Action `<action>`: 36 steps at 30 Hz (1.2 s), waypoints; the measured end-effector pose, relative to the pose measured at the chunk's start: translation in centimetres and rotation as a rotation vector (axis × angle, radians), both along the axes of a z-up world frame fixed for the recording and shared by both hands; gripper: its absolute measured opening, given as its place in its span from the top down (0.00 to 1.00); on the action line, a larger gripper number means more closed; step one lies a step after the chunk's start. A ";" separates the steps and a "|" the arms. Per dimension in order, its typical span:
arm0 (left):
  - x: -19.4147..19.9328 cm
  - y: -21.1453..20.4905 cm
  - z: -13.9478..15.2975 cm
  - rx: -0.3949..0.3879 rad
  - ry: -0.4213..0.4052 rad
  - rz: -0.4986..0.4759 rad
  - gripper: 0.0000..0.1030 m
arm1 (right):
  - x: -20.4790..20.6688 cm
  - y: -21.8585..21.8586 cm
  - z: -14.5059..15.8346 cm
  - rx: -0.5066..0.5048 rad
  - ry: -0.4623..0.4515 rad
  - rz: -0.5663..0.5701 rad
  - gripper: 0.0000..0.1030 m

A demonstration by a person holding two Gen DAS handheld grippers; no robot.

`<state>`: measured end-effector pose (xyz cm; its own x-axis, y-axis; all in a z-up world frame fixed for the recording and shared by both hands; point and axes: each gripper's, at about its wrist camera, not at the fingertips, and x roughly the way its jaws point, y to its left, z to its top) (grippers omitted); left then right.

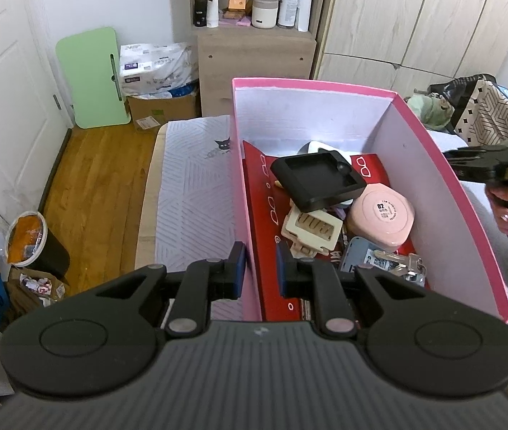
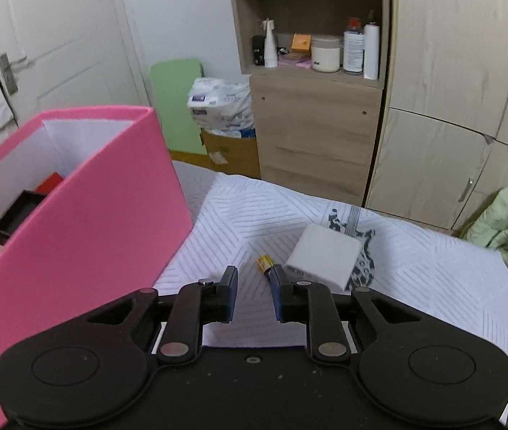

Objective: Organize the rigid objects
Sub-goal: 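Grasp the gold AA battery with the right gripper, then carry the AA battery into the pink box and open the right gripper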

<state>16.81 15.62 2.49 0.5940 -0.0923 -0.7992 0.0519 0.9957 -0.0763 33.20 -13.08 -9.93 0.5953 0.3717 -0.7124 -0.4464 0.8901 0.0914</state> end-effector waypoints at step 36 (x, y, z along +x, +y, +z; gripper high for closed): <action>0.0 0.0 0.0 0.005 -0.006 -0.008 0.85 | -11.0 3.9 10.1 0.129 -0.238 0.186 0.89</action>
<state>16.78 15.64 2.49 0.5983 -0.0927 -0.7959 0.0604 0.9957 -0.0705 22.23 -9.22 0.12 0.6532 0.5675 -0.5013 -0.6223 0.7795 0.0716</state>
